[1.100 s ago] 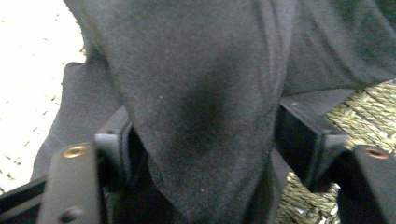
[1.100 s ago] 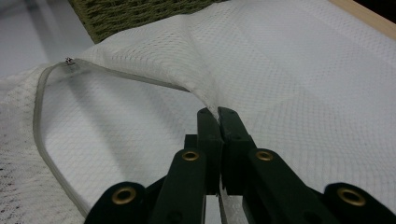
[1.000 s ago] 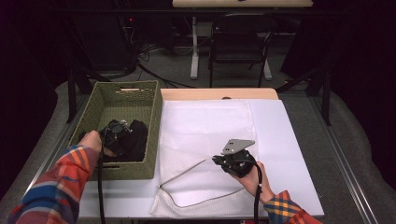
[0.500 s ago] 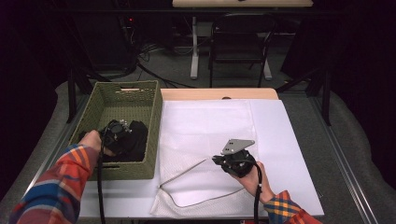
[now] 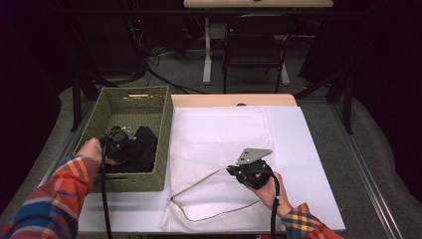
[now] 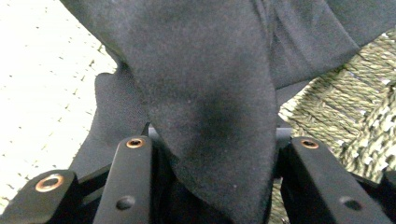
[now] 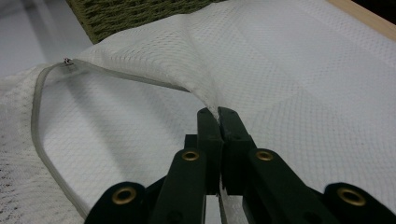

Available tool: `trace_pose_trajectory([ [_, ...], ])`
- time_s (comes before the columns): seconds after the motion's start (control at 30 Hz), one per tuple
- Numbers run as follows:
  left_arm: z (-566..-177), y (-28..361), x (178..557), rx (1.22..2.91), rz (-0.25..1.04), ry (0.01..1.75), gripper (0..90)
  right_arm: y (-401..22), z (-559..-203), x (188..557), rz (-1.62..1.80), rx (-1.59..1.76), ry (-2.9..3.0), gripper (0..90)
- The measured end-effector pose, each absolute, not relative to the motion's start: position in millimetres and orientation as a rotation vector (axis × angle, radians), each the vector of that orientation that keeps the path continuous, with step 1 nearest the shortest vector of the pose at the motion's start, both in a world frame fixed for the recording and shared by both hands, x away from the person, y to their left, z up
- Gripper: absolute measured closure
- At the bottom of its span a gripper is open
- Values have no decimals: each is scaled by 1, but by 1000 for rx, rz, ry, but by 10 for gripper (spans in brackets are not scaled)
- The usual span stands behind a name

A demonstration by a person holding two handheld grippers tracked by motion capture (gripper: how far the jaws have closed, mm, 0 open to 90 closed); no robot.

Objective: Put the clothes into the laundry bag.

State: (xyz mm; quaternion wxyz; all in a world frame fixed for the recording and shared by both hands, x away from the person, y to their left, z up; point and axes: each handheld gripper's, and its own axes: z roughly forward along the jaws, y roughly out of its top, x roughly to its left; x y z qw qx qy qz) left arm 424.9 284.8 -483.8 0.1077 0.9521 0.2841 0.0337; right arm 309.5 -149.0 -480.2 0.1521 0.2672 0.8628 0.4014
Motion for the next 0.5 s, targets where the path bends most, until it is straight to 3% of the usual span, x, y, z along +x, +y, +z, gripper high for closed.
trace_pose_trajectory([
  [0.5,-453,291,415,2718,187,840,599,-149,-481,310,1153,773,2474,887],
])
